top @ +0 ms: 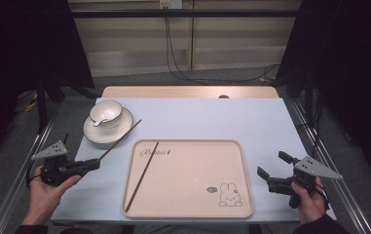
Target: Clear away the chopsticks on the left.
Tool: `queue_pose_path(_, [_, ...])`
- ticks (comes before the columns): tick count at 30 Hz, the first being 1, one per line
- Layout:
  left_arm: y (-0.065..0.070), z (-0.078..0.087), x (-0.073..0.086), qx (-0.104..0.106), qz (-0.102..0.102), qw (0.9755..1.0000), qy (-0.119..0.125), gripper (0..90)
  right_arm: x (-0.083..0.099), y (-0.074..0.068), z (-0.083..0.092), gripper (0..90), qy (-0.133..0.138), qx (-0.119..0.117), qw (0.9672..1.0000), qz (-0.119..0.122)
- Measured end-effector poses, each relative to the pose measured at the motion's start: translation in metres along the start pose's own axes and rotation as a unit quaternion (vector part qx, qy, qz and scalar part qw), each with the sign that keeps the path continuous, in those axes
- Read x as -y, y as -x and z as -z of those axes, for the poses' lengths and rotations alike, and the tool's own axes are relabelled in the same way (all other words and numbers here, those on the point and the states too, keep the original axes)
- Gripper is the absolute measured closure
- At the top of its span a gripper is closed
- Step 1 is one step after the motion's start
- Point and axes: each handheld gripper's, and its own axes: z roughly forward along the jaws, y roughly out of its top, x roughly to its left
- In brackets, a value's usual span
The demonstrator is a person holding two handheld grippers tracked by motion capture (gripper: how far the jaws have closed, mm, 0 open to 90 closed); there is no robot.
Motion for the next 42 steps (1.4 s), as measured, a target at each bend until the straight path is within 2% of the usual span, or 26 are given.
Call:
queue_pose_path(1, [0.004, 0.001, 0.002, 0.005, 0.004, 1.0, 0.003, 84.5, 0.0, 0.0, 0.0, 2.8, 0.0, 0.0, 1.0, 0.001])
queue_pose_path(3, [0.011, 0.002, 0.003, -0.005, 0.004, 1.0, 0.004, 84.5, 0.0, 0.0, 0.0, 2.8, 0.001, 0.0, 1.0, 0.0])
queue_pose_path(5, [0.018, 0.003, 0.004, 0.0, 0.003, 1.0, 0.003, 84.5, 0.0, 0.0, 0.0, 2.8, 0.0, 0.0, 1.0, 0.0])
queue_pose_path(8, [0.03, 0.004, 0.004, -0.003, 0.007, 1.0, 0.003, 84.5, 0.0, 0.0, 0.0, 2.8, 0.0, 0.0, 1.0, 0.001])
queue_pose_path(9, [0.036, 0.002, 0.004, -0.008, 0.013, 0.9999, 0.0, 84.4, 0.0, 0.0, 0.0, 2.8, 0.0, -0.001, 1.0, 0.0])
queue_pose_path(11, [0.039, 0.002, 0.004, -0.014, 0.011, 0.9998, -0.002, 84.5, 0.0, -0.001, 0.0, 2.9, 0.0, -0.001, 1.0, -0.001])
queue_pose_path(12, [0.042, 0.001, 0.005, -0.019, 0.017, 0.9997, 0.0, 84.4, 0.0, -0.001, 0.0, 2.9, 0.0, -0.001, 1.0, 0.0])
queue_pose_path(16, [0.054, -0.003, 0.007, -0.013, 0.017, 0.9998, 0.005, 84.4, 0.0, -0.001, 0.0, 2.9, 0.0, -0.001, 1.0, -0.001])
queue_pose_path(21, [0.071, -0.011, 0.008, -0.032, 0.015, 0.9994, 0.001, 84.4, 0.0, -0.001, -0.001, 2.9, -0.001, -0.004, 1.0, 0.0])
queue_pose_path(23, [0.078, -0.014, 0.008, -0.05, 0.016, 0.9986, -0.008, 84.4, 0.0, -0.001, -0.001, 2.9, -0.001, -0.003, 1.0, 0.0])
queue_pose_path(24, [0.083, -0.016, 0.007, -0.062, 0.031, 0.9976, -0.006, 84.4, 0.0, -0.001, -0.001, 2.9, -0.001, -0.002, 1.0, 0.0])
queue_pose_path(25, [0.083, -0.016, 0.007, -0.062, 0.031, 0.9976, -0.006, 84.4, 0.0, -0.001, -0.001, 2.9, -0.001, -0.001, 1.0, 0.0])
queue_pose_path(26, [0.086, -0.017, 0.007, -0.072, 0.033, 0.9968, -0.007, 84.4, 0.0, -0.001, -0.001, 2.9, -0.001, -0.001, 1.0, 0.0])
queue_pose_path(28, [0.09, -0.021, 0.006, -0.072, 0.055, 0.9959, -0.001, 84.4, 0.0, 0.0, -0.001, 2.9, -0.001, -0.002, 1.0, 0.001])
queue_pose_path(32, [0.106, -0.037, 0.003, -0.083, 0.065, 0.9944, -0.004, 84.3, 0.0, -0.001, -0.001, 2.9, 0.0, -0.002, 1.0, 0.0])
queue_pose_path(35, [0.106, -0.047, -0.001, -0.091, 0.073, 0.9932, -0.002, 84.3, 0.0, -0.001, -0.001, 2.9, -0.001, -0.003, 1.0, 0.0])
queue_pose_path(37, [0.107, -0.057, -0.002, -0.092, 0.078, 0.9926, -0.01, 84.3, 0.0, -0.001, -0.001, 2.9, -0.001, -0.005, 1.0, 0.0])
queue_pose_path(38, [0.107, -0.06, -0.002, -0.095, 0.071, 0.9927, -0.019, 84.3, 0.0, 0.0, -0.001, 2.9, -0.001, -0.004, 1.0, 0.001])
queue_pose_path(39, [0.109, -0.066, -0.001, -0.098, 0.077, 0.992, -0.019, 84.3, 0.0, 0.0, -0.001, 2.9, -0.001, -0.004, 1.0, 0.001])
queue_pose_path(42, [0.109, -0.08, 0.002, -0.098, 0.085, 0.9905, -0.045, 84.3, 0.0, 0.0, -0.001, 2.9, -0.003, -0.006, 1.0, 0.001])
